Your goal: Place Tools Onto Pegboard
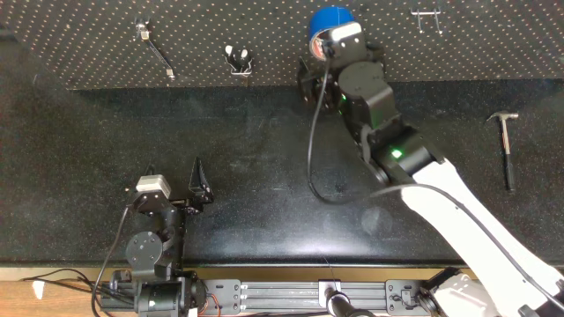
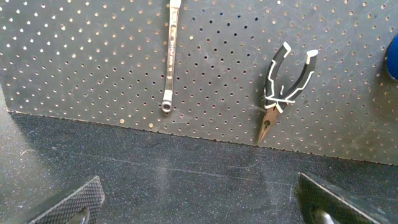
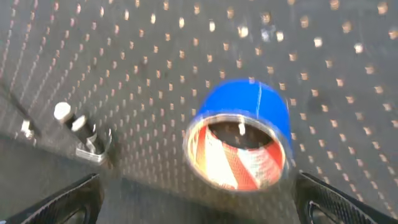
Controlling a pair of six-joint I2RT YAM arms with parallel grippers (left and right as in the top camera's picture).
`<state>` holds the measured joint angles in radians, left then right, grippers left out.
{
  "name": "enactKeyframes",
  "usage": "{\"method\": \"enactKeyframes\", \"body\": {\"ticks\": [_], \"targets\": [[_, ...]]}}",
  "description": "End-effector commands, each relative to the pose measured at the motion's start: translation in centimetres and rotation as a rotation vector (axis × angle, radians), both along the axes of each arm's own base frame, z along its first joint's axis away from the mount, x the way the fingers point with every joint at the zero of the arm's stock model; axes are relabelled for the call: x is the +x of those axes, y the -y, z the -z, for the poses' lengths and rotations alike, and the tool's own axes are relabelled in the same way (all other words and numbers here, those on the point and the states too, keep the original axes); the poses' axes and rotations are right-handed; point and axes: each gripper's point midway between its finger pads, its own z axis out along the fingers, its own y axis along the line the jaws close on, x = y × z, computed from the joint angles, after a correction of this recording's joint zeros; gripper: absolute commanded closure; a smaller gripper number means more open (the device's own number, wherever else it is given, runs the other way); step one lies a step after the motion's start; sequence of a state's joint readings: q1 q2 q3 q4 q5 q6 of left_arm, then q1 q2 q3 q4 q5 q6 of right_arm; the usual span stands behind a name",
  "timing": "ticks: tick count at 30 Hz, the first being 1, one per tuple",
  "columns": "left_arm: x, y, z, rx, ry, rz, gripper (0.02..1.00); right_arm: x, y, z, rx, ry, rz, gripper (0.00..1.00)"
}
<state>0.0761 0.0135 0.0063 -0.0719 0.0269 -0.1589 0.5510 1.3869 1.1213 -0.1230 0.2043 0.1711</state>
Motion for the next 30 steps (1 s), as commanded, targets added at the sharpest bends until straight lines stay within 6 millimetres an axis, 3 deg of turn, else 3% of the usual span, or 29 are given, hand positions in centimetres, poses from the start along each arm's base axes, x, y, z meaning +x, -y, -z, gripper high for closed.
{"method": "enactKeyframes", "body": {"ticks": [1, 3, 5, 11, 16, 20, 27, 30], "targets": [[0.0, 0.1, 0.0, -0.01, 0.002, 0.008, 0.023, -3.9, 1.1, -0.6, -0.021, -0.083, -0.054, 0.016], [0.0, 0.1, 0.0, -0.01, 0.002, 0.008, 0.023, -6.0, 3.0, 1.1, -0.078, -0.183, -0.042, 0.016], [0.0, 0.1, 0.0, -0.01, 0.002, 0.008, 0.023, -7.3, 6.0, 2.5, -0.123, -0.277, 0.015, 0.016], [0.0, 0.1, 0.0, -0.01, 0.002, 0.008, 0.023, -9.5, 15.8, 6.9, -0.235, -0.569, 0.23, 0.016], [0.0, 0.1, 0.0, -0.01, 0.002, 0.008, 0.023, -10.8, 24.0, 10.2, -0.197, -0.772, 0.466, 0.016], [0.0, 0.1, 0.0, -0.01, 0.002, 0.008, 0.023, -11.8, 27.0, 12.5, -0.137, -0.891, 0.486, 0.014], [0.0, 0.1, 0.0, -0.01, 0.002, 0.009, 0.023, -13.0, 30.7, 15.2, -0.28, -0.975, 0.253, 0.014], [0.0, 0.1, 0.0, -0.01, 0.002, 0.008, 0.023, -13.8, 32.8, 16.0, -0.284, -1.02, 0.296, 0.014]]}}
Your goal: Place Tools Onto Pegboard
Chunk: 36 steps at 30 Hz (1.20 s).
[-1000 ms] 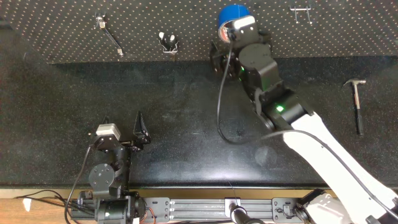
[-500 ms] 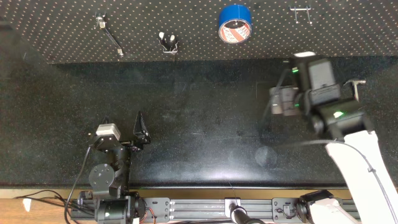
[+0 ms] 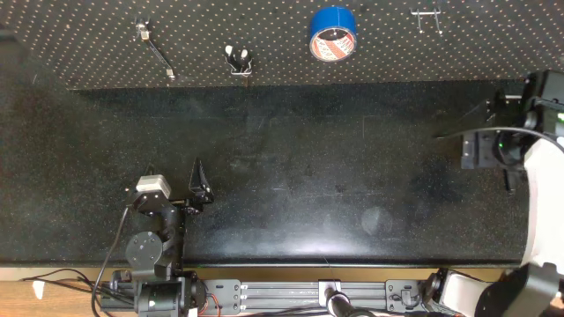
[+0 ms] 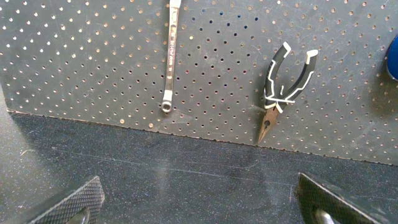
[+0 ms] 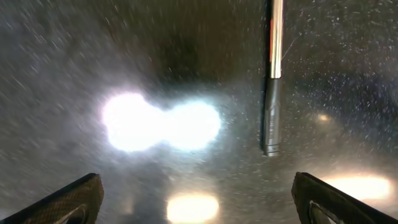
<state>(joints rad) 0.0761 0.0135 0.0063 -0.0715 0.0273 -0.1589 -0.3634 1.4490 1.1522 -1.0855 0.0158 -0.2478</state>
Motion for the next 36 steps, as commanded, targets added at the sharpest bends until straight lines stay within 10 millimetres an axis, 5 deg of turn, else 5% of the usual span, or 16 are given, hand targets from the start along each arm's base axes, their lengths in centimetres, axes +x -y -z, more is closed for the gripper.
{"method": "enactKeyframes", "body": {"ticks": [1, 10, 22, 36], "targets": [[0.0, 0.1, 0.0, -0.01, 0.002, 0.008, 0.023, -0.6, 2.4, 0.8, -0.011, -0.043, -0.071, 0.014], [0.0, 0.1, 0.0, -0.01, 0.002, 0.008, 0.023, -2.6, 5.4, 4.7, 0.056, -0.172, -0.076, 0.014], [0.0, 0.1, 0.0, -0.01, 0.002, 0.008, 0.023, -0.9, 8.5, 7.1, 0.012, -0.133, -0.118, 0.014], [0.0, 0.1, 0.0, -0.01, 0.002, 0.008, 0.023, -0.3, 8.8, 9.3, 0.036, -0.148, -0.12, 0.014]]}}
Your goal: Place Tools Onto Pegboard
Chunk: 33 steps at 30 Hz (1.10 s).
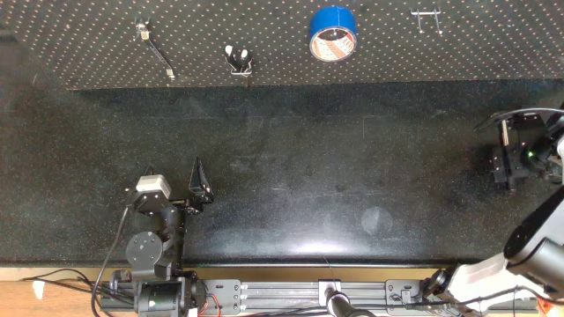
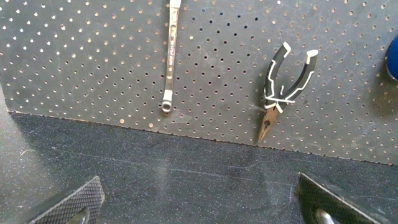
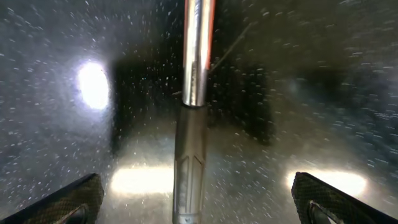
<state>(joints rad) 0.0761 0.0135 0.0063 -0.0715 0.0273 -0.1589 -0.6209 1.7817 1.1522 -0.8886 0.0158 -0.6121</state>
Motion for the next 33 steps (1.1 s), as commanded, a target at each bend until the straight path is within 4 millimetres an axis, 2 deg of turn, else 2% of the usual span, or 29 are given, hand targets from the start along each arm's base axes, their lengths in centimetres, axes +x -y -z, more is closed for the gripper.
{"method": "enactKeyframes", "body": {"ticks": [1, 25, 27, 30, 32, 33], "targets": [[-0.05, 0.12, 0.0, -0.01, 0.002, 0.008, 0.023, 0.29, 0.23, 0.43, 0.011, -0.004, -0.014, 0.014], [-0.05, 0.12, 0.0, -0.01, 0.002, 0.008, 0.023, 0.61, 0.4, 1.08, 0.012, -0.002, -0.014, 0.014], [-0.05, 0.12, 0.0, -0.01, 0.002, 0.008, 0.023, 0.62, 0.41, 1.08, 0.012, -0.002, -0.014, 0.084], [-0.05, 0.12, 0.0, -0.01, 0.002, 0.008, 0.023, 0.76, 0.51, 1.09, 0.008, 0.003, -0.014, 0.391], [-0.05, 0.12, 0.0, -0.01, 0.002, 0.008, 0.023, 0.8, 0.54, 1.15, 0.008, 0.004, -0.014, 0.5], [-0.05, 0.12, 0.0, -0.01, 0.002, 0.008, 0.023, 0.78, 0.53, 1.24, 0.009, 0.002, -0.014, 0.599]]}}
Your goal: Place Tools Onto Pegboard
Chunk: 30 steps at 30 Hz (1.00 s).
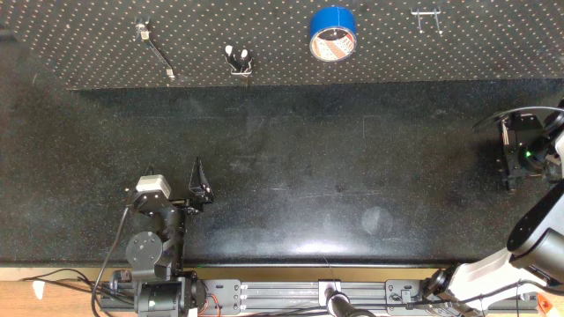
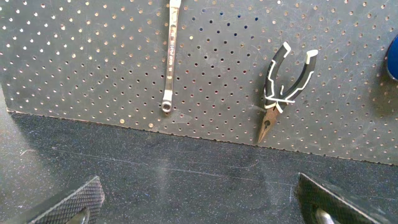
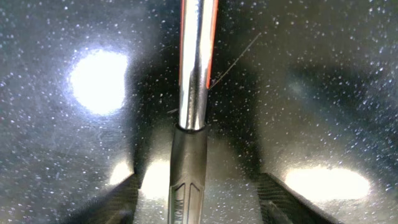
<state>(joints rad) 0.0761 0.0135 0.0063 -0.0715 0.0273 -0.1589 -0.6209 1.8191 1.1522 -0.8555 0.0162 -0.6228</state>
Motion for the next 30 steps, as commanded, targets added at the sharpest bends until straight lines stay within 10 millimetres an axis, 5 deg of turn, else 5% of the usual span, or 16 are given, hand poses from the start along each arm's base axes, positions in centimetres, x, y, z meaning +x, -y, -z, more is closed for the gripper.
{"method": "enactKeyframes", "body": {"ticks": [1, 17, 24, 30], "targets": [[0.0, 0.1, 0.0, -0.01, 0.002, 0.008, 0.023, 0.4, 0.2, 0.2, 0.009, 0.004, -0.004, 0.625], [0.0, 0.1, 0.0, -0.01, 0.002, 0.008, 0.023, 0.4, 0.3, 0.3, 0.008, 0.005, -0.004, 0.919], [0.0, 0.1, 0.0, -0.01, 0.002, 0.008, 0.025, 0.6, 0.4, 0.1, 0.002, 0.014, -0.004, 0.923], [0.0, 0.1, 0.0, -0.01, 0.002, 0.008, 0.023, 3.5, -1.5, -3.6, 0.081, 0.224, -0.025, 0.925]]}}
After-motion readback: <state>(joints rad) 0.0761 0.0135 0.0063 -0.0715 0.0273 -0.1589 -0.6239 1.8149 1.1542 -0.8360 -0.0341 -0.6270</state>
